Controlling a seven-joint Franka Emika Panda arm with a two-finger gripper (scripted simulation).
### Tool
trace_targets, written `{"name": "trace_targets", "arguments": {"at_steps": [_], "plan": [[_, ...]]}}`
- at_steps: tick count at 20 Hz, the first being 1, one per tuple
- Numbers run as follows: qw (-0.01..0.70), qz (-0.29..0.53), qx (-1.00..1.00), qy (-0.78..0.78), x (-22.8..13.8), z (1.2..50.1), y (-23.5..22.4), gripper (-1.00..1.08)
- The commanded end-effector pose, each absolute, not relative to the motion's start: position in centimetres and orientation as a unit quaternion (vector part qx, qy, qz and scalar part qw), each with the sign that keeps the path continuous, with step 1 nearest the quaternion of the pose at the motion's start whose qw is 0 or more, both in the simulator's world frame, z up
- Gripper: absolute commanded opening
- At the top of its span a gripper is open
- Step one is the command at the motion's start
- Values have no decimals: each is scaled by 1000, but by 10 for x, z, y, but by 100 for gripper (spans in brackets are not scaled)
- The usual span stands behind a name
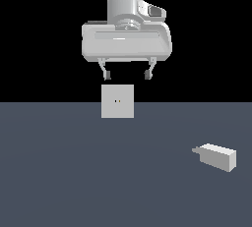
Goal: Plug the charger into the wall socket.
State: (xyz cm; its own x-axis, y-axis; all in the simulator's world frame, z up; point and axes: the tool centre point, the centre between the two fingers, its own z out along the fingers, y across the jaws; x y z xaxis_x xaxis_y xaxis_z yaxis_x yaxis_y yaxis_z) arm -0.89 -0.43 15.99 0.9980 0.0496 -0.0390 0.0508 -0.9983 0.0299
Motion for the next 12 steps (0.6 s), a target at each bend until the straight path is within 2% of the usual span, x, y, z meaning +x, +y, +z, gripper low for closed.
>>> {"name": "trace_targets", "arguments": {"at_steps": [1,12], "plan": [[15,-19,999,25,-9,160,-4,100],[12,-11,998,53,-23,151,-16,100]]}}
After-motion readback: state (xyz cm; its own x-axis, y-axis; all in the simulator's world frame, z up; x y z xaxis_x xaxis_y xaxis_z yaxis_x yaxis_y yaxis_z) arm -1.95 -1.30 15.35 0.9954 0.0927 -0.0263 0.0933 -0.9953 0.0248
